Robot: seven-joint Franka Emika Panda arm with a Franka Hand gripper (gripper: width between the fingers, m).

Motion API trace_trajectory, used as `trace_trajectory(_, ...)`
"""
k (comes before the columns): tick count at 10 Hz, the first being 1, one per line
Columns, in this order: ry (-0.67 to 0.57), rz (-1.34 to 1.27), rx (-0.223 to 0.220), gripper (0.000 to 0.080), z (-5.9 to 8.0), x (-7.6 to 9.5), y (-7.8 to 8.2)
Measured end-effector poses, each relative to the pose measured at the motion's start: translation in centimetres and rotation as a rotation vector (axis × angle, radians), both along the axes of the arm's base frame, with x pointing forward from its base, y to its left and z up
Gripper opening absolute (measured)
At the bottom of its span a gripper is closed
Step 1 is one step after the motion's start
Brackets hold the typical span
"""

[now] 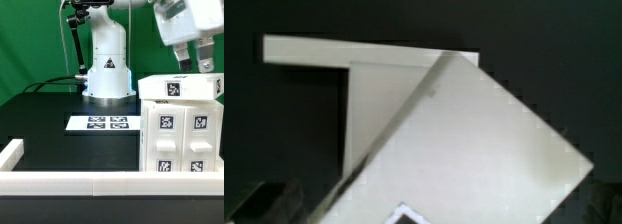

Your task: Assemble cabinet

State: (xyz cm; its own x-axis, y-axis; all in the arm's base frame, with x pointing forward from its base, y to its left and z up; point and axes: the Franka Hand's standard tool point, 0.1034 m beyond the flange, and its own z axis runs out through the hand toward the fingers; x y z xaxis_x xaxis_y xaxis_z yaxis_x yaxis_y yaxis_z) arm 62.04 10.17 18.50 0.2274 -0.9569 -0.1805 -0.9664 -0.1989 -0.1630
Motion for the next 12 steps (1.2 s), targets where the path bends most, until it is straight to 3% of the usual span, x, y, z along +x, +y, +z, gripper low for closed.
trace_trajectory(2, -0.055, 0.261, -0.037, 0.0797, 0.39, 0.25, 0.34)
trace_trajectory(8, -0.140, 0.716, -0.085, 0.0797, 0.48, 0.14, 0.44)
trace_trajectory(9, -0.168, 0.842, -0.117, 0.0797, 0.55, 0.19, 0.46)
trace_trajectory(10, -0.247, 1.073, -0.195, 0.0797, 0.79, 0.55, 0.54)
trace_trajectory(12, -0.305, 1.351, -0.245, 0.0797, 0.53, 0.35, 0.41)
